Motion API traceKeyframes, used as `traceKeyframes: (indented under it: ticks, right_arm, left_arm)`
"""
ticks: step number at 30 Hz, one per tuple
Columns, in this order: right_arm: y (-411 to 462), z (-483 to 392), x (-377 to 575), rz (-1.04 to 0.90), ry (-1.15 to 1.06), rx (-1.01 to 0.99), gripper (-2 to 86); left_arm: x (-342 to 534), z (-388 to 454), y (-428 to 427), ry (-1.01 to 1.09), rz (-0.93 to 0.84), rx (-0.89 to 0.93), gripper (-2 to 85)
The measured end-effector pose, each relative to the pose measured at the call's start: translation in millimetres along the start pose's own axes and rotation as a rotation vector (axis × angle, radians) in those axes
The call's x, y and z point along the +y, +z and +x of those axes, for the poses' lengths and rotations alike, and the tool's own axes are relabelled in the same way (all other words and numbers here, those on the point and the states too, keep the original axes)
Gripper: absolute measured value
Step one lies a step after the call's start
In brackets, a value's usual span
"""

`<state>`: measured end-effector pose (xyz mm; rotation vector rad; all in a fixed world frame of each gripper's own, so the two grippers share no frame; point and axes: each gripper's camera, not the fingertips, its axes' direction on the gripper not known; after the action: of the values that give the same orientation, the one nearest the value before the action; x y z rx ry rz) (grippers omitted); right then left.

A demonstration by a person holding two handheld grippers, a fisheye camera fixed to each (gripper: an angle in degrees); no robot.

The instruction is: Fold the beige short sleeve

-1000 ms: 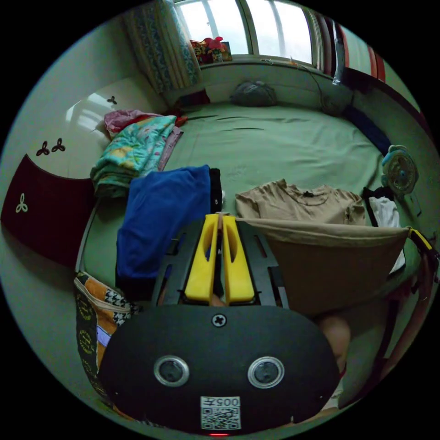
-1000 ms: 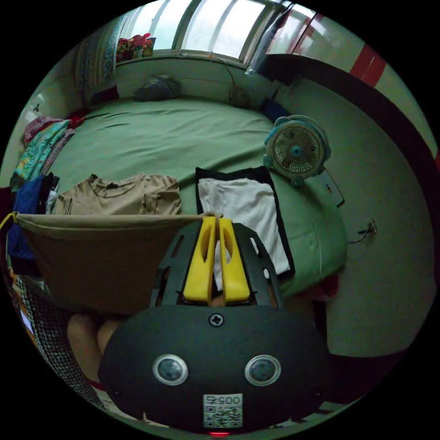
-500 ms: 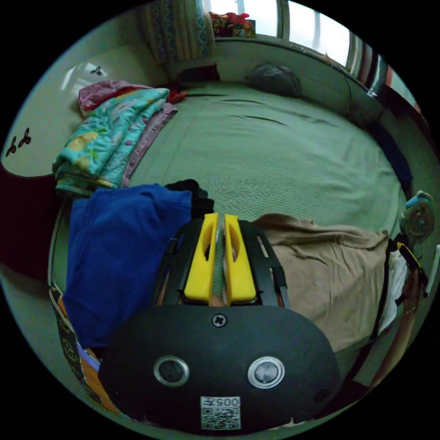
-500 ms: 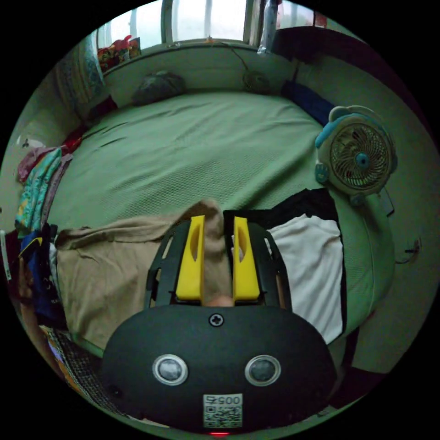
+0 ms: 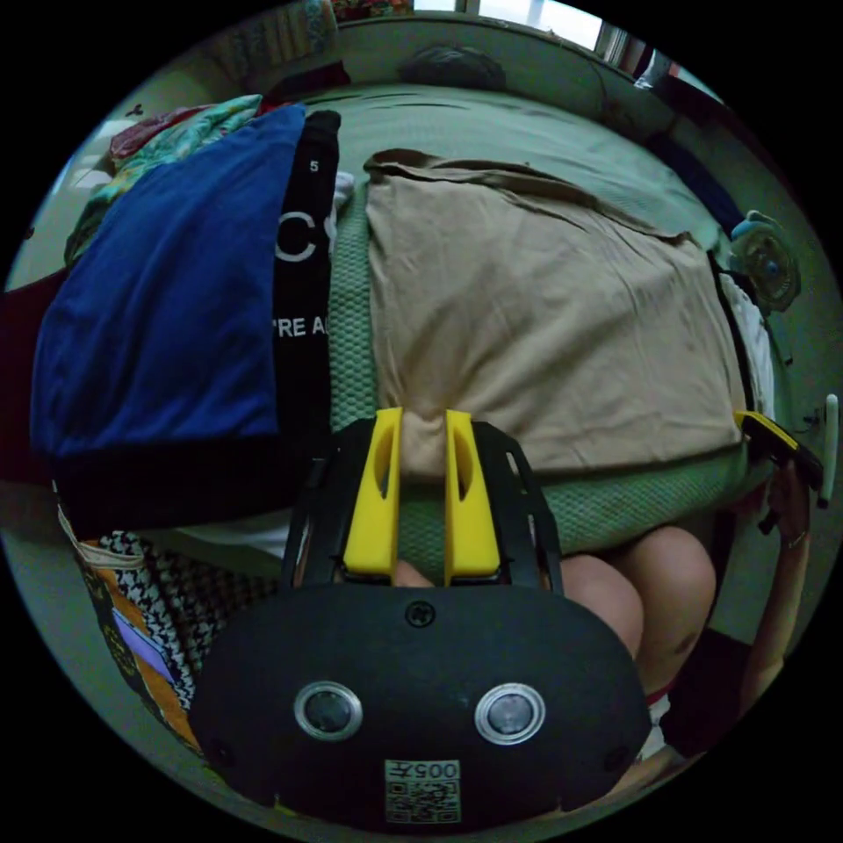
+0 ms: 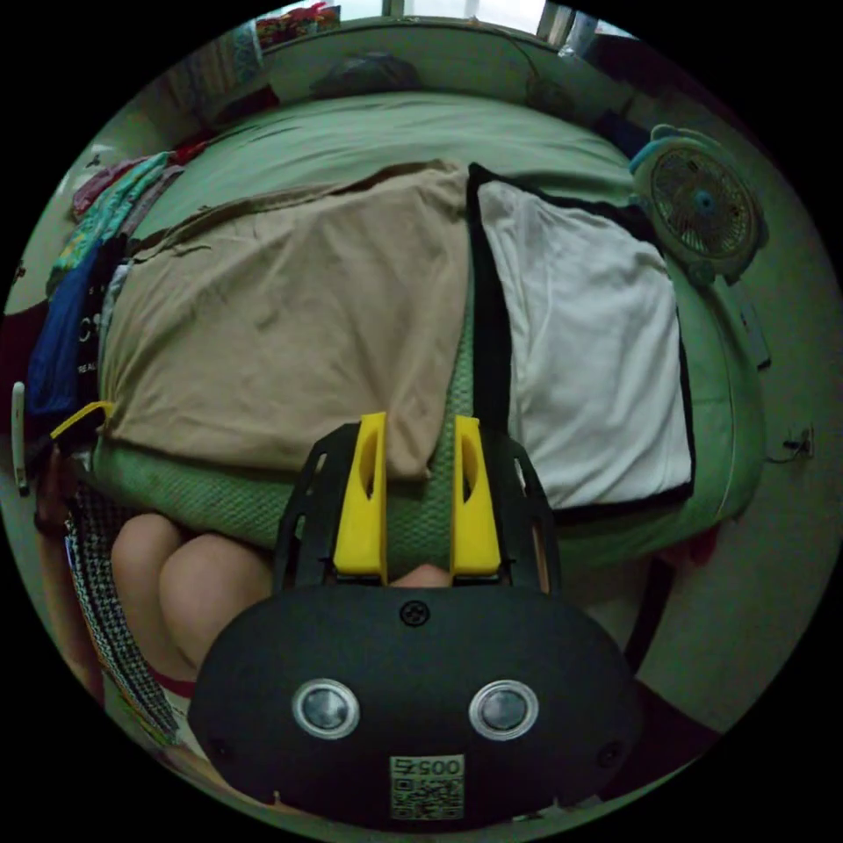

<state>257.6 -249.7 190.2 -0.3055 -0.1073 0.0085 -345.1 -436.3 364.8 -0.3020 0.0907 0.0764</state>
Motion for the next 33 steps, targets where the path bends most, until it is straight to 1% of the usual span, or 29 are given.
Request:
traceKeyframes:
  ticks: [1,2,3,5,9,11,13,17,19,20,24,26,30,33]
  right_arm:
    - [-2,-2,-1,0.006,-0.013,-0.005,4.7]
    - [-11,-6,-1,0.042,-0.029,0.019,0.3]
    - [-20,-9,2,0.092,-0.062,0.034,-0.5]
    - [-29,-10,6,0.123,-0.083,0.018,-1.1]
    - [-12,-10,14,0.079,-0.080,0.014,-1.3]
    - [7,-12,15,0.031,-0.072,0.015,-1.3]
    - [14,-15,16,0.051,-0.064,0.020,-1.3]
    - [11,-23,8,0.007,-0.112,0.075,-0.2]
    - [-1,-25,4,0.026,-0.134,0.089,1.4]
    - [-12,-26,0,0.070,-0.141,0.080,2.3]
    - [-35,-47,-44,0.202,-0.160,0.056,4.3]
    - [-31,-65,-72,0.230,-0.180,0.069,4.8]
    - [-9,-109,-140,0.251,-0.210,0.019,5.4]
    - [15,-134,-185,0.228,-0.227,0.057,5.8]
  left_arm:
    - [-4,2,-1,0.000,0.011,0.005,4.8]
    - [-6,4,-5,0.015,0.043,0.003,3.4]
    - [-6,5,-7,0.024,0.059,0.003,2.8]
    - [-5,5,-12,0.053,0.095,0.005,1.6]
    - [-3,4,8,0.056,0.075,-0.017,0.8]
    - [-6,5,37,0.048,0.017,-0.024,0.6]
    - [-8,7,52,0.038,0.000,-0.035,0.5]
    - [-14,8,55,0.023,0.008,-0.053,0.2]
    - [-17,6,46,0.015,0.048,-0.102,0.0]
    - [-21,5,39,0.011,0.088,-0.100,0.0]
    - [-58,14,35,0.011,0.161,-0.045,0.0]
    - [-95,33,45,0.036,0.176,-0.024,0.1]
    - [-153,71,66,0.097,0.183,0.010,0.4]
    - [-197,98,88,0.137,0.168,0.024,0.6]
